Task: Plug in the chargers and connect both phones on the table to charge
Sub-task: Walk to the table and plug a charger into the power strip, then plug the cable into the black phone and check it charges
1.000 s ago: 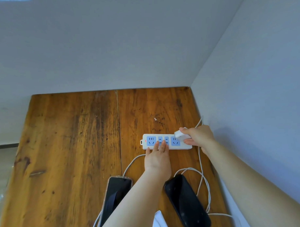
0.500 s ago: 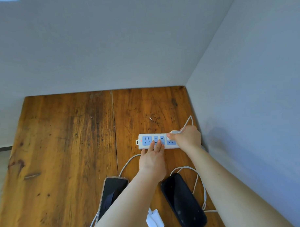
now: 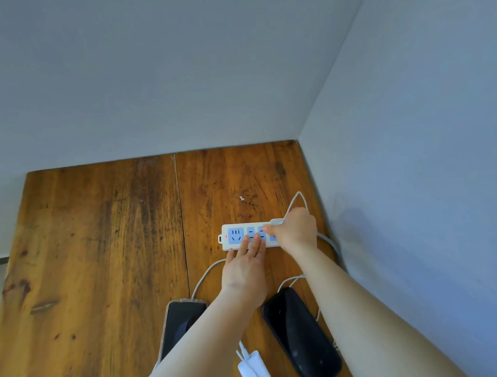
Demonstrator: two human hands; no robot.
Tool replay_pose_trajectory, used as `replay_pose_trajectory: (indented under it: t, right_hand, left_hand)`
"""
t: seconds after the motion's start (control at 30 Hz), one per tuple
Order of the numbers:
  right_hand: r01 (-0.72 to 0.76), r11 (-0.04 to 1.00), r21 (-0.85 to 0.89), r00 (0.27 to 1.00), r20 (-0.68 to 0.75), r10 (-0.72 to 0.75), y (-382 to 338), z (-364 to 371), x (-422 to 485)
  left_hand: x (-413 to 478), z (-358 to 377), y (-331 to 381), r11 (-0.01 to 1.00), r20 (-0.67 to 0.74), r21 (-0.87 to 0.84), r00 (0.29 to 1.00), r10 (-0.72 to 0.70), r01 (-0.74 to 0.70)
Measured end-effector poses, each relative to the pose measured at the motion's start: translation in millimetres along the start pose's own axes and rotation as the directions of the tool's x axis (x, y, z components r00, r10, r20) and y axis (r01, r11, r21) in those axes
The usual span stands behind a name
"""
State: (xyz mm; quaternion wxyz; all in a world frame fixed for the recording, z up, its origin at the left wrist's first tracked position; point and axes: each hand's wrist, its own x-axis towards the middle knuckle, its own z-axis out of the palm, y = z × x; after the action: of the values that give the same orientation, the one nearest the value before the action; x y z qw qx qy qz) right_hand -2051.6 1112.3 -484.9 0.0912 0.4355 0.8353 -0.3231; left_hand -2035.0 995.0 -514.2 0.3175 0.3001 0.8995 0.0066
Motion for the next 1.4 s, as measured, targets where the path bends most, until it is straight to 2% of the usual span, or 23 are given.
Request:
replay_pose_trajectory:
  t: [0.2, 0.37, 0.47, 0.57, 0.63, 0.7, 0.87, 1.03, 1.17, 1.3, 1.4]
  right_hand:
    - [-0.013, 1.000, 0.018, 1.000, -0.015, 0.013, -1, 2, -1]
    - [0.016, 0.999, 0.029, 1.000, -0.016, -0.015, 4, 3, 0]
    - [0.065, 0.995, 0.070, 0.998, 0.007, -0.066, 16, 2, -7]
    - [0.106, 0.974, 0.199, 0.994, -0.018, -0.105, 39, -6, -24]
    - [0.160, 0.965, 0.207, 0.987, -0.047, -0.153, 61, -14, -43]
    - [0.179, 0.968, 0.175, 0.983, -0.059, -0.172, 86, -21, -66]
    - [0.201, 0.975, 0.094, 0.978, -0.068, -0.195, 152, -23, -133]
    - [0.333, 0.940, -0.072, 0.938, 0.124, -0.323, 218, 3, -194]
    - [0.442, 0.885, -0.144, 0.883, 0.246, -0.401, 250, 28, -211]
    - [0.401, 0.893, -0.206, 0.910, 0.201, -0.363, 267, 36, -213]
    - [0.435, 0.852, -0.292, 0.897, 0.225, -0.381, 282, 37, -216]
  left_hand:
    - [-1, 2, 0, 1.000, -0.020, 0.019, 1.000, 0.009, -0.009]
    - [-1, -5, -2, 0.998, 0.019, 0.053, 0.999, 0.028, -0.029]
    - [-5, -7, -2, 0.998, 0.029, -0.013, 0.998, 0.053, -0.053]
    - [-23, 9, 6, 0.983, -0.158, -0.172, 0.987, 0.041, -0.068]
    - [-43, 30, 15, 0.959, -0.283, -0.263, 0.959, 0.029, -0.107]
    - [-66, 53, 24, 0.935, -0.314, -0.328, 0.949, 0.028, -0.136]
    - [-121, 100, 41, 0.919, -0.251, -0.374, 0.968, 0.025, -0.121]
    - [-153, 129, 56, 0.885, -0.243, -0.446, 0.970, 0.022, -0.132]
    - [-168, 142, 70, 0.816, -0.209, -0.576, 0.973, -0.096, -0.043]
    - [-170, 148, 87, 0.717, -0.096, -0.688, 0.965, -0.242, 0.112]
    - [-161, 148, 104, 0.613, -0.021, -0.761, 0.937, -0.349, 0.212]
